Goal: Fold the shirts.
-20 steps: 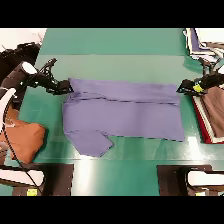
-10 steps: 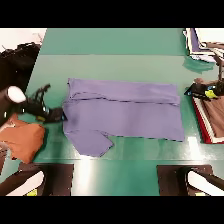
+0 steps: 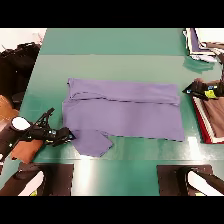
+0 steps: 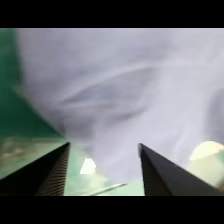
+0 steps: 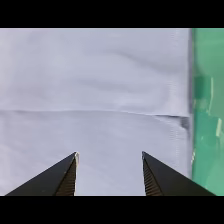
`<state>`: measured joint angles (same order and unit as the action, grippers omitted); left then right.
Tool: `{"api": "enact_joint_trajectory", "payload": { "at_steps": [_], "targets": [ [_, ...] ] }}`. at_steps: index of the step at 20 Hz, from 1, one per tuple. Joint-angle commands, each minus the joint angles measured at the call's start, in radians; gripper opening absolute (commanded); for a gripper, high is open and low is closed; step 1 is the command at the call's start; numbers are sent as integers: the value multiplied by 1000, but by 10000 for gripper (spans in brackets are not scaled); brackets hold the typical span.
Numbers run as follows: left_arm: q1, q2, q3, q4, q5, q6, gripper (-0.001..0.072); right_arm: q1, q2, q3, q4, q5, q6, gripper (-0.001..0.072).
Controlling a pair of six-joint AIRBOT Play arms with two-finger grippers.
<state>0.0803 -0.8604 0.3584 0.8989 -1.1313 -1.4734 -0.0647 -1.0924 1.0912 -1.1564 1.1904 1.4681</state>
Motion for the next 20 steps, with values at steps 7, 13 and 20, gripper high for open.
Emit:
{"api": "enact_joint_trajectory", "payload": {
  "at_steps": [7,13,20],
  "targets": [
    [-1,8,-29,-148,58,97,23,-45,9,-31,2,149,-19,452],
    [-1,11,97,-144,-16,139,22,-356,158,-387,-120,234,-18,456],
    [-1,11,117,-141,8,139,22,-511,105,-618,41,164,-18,451]
  ]
}}
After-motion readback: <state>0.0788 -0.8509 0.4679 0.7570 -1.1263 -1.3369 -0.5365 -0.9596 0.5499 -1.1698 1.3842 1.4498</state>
